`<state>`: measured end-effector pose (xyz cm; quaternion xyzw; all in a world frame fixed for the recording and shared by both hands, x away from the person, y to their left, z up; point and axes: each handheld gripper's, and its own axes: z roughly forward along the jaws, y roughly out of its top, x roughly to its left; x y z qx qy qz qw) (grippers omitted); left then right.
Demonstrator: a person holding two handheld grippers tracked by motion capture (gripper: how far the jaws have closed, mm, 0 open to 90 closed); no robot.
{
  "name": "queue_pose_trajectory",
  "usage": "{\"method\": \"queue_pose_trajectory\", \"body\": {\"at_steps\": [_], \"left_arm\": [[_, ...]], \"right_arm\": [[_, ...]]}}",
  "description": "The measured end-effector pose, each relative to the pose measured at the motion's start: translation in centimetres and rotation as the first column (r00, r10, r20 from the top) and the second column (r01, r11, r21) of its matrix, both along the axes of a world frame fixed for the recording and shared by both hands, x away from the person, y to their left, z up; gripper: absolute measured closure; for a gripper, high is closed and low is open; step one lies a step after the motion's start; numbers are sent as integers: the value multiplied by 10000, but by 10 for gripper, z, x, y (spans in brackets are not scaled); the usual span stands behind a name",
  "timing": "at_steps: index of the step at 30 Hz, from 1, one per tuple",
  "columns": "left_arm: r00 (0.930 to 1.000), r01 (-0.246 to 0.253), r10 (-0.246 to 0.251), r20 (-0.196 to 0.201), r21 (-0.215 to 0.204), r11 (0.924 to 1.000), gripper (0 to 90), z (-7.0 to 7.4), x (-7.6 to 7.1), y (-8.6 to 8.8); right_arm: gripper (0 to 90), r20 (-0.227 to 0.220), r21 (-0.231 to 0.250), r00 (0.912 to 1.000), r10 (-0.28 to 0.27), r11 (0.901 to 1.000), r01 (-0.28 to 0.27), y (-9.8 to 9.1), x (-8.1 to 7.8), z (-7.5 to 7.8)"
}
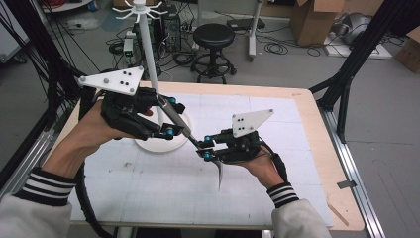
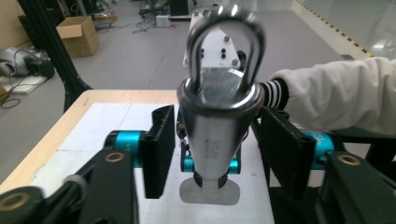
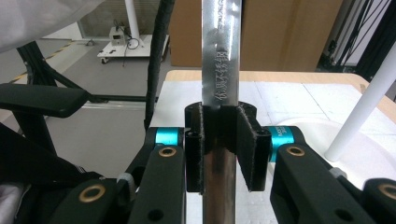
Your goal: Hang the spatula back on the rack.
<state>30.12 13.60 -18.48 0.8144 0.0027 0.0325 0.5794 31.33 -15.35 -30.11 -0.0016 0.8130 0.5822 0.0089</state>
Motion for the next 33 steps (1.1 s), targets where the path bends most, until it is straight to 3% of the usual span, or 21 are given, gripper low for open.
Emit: {"method": "queue_pose_trajectory", "body": {"at_steps": [7,11,19,22,27,29,33], "left_arm": [[10000,44,-44,12,-168,9998,612,1,0,2],[9998,-63,55,-188,-435,9990,679,2,0,2],[9997,-208,200,-161,-487,9986,686,3,-1,0],[10000,-62,56,-82,-692,9976,686,3,-1,-1],[9995,-280,265,-192,-847,9960,687,5,-2,-1],[9988,-462,446,-206,-837,9954,688,7,-2,0],[9958,-914,905,-169,-638,9938,688,9,-1,4]], "right_arm": [[748,-8,-60,10000,28,10000,-28,1,0,-1],[748,31,-48,10000,58,10000,-58,2,-1,-1],[746,158,-47,9998,-135,9999,136,1,-3,0],[744,196,-45,9997,-155,9999,156,2,-4,1],[727,488,97,9980,-392,9992,387,2,-8,3],[679,585,166,9968,-550,9984,541,2,-9,3],[537,194,243,9950,-980,9949,976,-3,-10,4]]}}
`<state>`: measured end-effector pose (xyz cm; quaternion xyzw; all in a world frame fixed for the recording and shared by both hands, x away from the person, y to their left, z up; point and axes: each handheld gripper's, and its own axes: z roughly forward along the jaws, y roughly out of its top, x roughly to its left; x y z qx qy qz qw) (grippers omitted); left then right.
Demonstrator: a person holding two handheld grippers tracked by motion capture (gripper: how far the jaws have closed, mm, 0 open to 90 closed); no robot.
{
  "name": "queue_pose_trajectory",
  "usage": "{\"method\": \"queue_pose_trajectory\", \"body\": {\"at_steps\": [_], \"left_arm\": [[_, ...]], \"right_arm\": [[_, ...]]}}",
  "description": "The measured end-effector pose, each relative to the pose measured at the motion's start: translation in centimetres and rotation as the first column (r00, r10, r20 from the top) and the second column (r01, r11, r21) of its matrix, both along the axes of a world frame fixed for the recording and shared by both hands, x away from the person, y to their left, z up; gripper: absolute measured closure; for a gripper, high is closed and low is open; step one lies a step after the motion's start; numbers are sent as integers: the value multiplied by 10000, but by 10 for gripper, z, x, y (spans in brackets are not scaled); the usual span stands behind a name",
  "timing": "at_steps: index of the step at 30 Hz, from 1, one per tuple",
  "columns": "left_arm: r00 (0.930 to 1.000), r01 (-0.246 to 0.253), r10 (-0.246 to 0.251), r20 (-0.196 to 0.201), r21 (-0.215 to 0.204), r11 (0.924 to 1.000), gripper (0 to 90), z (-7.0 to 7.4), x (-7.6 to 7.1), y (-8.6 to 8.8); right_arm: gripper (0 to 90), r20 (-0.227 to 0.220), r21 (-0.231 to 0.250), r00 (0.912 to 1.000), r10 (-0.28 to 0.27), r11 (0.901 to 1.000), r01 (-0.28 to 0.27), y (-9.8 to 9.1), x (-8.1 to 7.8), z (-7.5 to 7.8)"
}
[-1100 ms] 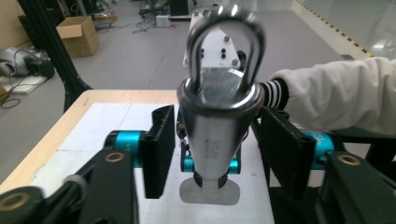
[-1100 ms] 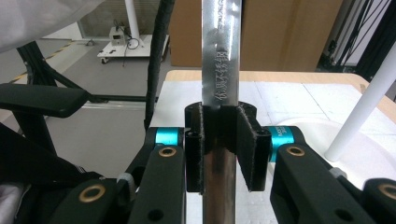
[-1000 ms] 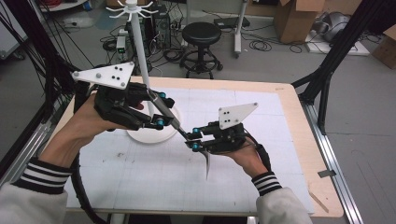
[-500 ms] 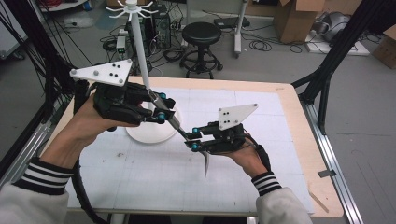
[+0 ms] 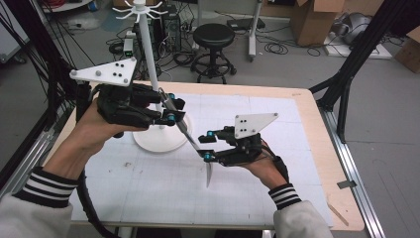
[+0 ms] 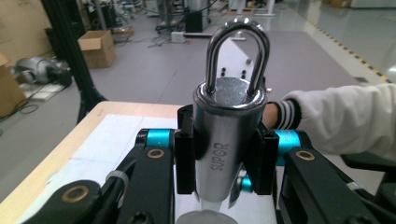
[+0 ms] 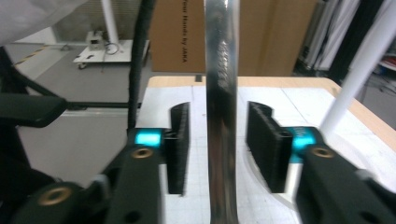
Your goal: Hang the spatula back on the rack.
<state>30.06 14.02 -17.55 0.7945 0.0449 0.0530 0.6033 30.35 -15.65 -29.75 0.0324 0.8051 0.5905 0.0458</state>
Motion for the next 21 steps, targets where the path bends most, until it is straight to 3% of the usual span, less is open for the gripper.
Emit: {"method": "queue_pose_trajectory", "body": {"at_steps": [4,6,8,10,21], "left_arm": [[9994,-358,358,-7,104,9993,688,2,2,6],[9982,-599,600,-72,73,9982,688,3,3,8],[9967,-793,795,-149,117,9968,688,4,3,11],[9943,-1030,1034,-256,180,9945,688,6,4,14],[9782,-2046,2057,-272,391,9781,688,19,7,33]], "right_arm": [[196,-719,-240,9959,-552,9983,536,-5,4,-2],[100,-1153,-515,9908,-709,9965,654,-7,6,-5],[5,-956,-642,9897,-1062,9929,1003,-9,7,-7],[4,-1171,-628,9862,-1173,9919,1105,-12,7,-7],[4,-960,-845,9793,-1782,9818,1704,-37,1,-8]]}}
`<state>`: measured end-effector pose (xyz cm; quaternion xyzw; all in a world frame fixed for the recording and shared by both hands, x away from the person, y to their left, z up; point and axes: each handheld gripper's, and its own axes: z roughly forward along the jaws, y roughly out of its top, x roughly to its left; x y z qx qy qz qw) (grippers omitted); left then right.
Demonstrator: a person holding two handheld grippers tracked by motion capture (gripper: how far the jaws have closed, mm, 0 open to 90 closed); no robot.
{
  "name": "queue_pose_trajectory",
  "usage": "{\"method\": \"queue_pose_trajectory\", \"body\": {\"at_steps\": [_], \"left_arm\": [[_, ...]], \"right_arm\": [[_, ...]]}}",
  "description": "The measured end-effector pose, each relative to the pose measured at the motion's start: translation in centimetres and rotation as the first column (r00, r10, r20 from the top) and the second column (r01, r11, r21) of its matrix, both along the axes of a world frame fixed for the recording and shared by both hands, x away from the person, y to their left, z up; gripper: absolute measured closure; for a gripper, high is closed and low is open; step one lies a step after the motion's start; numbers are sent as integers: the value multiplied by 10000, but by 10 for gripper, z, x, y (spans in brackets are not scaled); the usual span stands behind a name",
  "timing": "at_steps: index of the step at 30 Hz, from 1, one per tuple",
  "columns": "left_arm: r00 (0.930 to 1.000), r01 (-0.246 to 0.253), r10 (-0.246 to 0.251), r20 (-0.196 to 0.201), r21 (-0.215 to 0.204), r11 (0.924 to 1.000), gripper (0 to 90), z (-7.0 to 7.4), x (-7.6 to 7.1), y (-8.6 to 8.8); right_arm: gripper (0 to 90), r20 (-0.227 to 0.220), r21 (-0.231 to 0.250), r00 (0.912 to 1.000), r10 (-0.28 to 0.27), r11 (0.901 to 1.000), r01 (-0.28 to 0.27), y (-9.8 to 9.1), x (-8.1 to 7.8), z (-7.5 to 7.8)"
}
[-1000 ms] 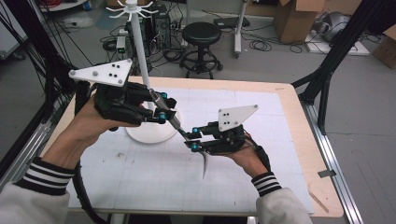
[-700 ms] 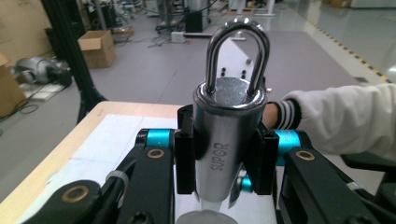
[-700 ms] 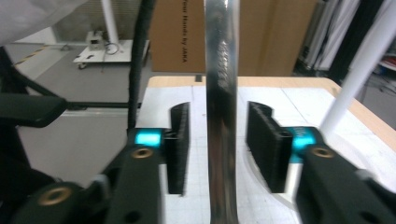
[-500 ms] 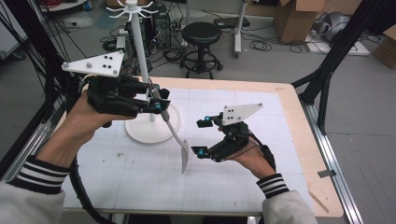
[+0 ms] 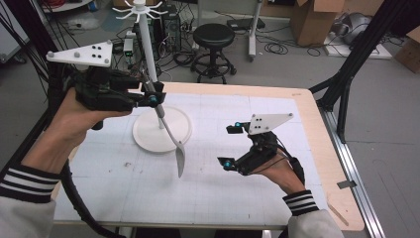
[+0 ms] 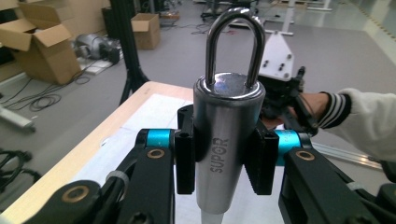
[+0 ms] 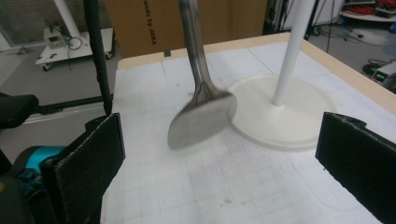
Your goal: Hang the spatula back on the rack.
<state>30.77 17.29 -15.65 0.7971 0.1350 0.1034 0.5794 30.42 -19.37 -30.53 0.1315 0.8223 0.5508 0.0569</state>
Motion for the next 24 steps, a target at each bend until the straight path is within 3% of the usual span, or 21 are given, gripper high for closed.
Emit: {"method": "queue_pose_trajectory", "body": {"at_steps": [8,14,24], "left_arm": [[9980,-609,600,200,463,9971,688,8,5,8],[9941,-1085,1085,14,501,9928,688,9,12,12],[9857,-1672,1683,-115,697,9835,688,15,18,20]], "right_arm": [[4,149,-18,9969,-767,9971,767,-26,-6,-7],[4,186,-47,9899,-1402,9901,1403,-46,-7,-12],[4,138,-65,9814,-1913,9815,1914,-63,-6,-27]]}}
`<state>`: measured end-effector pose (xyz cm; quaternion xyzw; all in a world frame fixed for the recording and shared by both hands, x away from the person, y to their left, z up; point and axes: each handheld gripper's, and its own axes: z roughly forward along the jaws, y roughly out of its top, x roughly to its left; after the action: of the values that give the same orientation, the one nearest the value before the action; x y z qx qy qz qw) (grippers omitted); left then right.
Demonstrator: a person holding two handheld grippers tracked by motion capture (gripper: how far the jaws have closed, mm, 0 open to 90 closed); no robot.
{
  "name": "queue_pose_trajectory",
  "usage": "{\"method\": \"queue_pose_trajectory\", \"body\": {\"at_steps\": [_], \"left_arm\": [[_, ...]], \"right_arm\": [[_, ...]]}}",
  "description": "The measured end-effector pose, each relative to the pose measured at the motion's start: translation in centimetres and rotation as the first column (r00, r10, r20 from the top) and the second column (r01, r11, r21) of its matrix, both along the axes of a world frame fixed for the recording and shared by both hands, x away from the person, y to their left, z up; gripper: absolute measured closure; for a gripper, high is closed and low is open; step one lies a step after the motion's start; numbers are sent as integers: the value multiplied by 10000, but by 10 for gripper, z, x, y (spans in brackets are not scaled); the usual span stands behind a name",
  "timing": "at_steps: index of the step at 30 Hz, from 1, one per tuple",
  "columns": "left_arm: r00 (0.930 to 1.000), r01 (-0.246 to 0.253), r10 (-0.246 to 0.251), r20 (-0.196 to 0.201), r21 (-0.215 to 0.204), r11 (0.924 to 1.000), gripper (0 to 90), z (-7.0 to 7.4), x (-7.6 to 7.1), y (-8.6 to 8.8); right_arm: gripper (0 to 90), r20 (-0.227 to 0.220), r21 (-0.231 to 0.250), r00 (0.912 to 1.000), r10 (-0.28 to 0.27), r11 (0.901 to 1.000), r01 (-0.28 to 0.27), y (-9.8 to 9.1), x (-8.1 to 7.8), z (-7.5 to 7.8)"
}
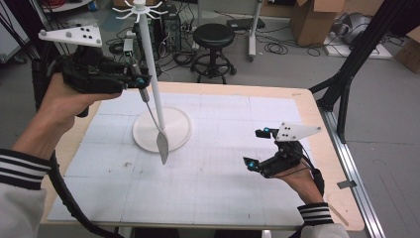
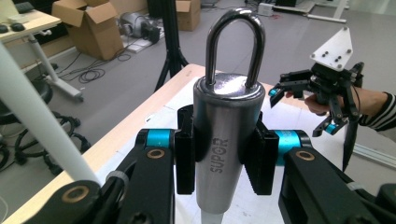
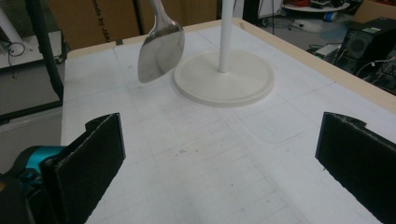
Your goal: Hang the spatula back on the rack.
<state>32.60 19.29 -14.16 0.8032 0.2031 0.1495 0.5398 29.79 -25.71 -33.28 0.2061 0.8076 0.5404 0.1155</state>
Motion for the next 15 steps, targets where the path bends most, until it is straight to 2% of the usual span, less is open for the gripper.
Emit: {"method": "queue_pose_trajectory", "body": {"at_steps": [6,12,15], "left_arm": [[9998,-208,208,15,107,9997,688,4,3,5],[9989,-462,463,-3,179,9988,688,5,9,8],[9969,-774,775,-120,140,9969,688,5,13,11]], "right_arm": [[4,-77,212,9998,-170,9996,172,-11,-6,-13],[4,-255,370,9983,-523,9979,532,-23,-10,-32],[4,-282,387,9973,-684,9968,695,-29,-11,-39]]}}
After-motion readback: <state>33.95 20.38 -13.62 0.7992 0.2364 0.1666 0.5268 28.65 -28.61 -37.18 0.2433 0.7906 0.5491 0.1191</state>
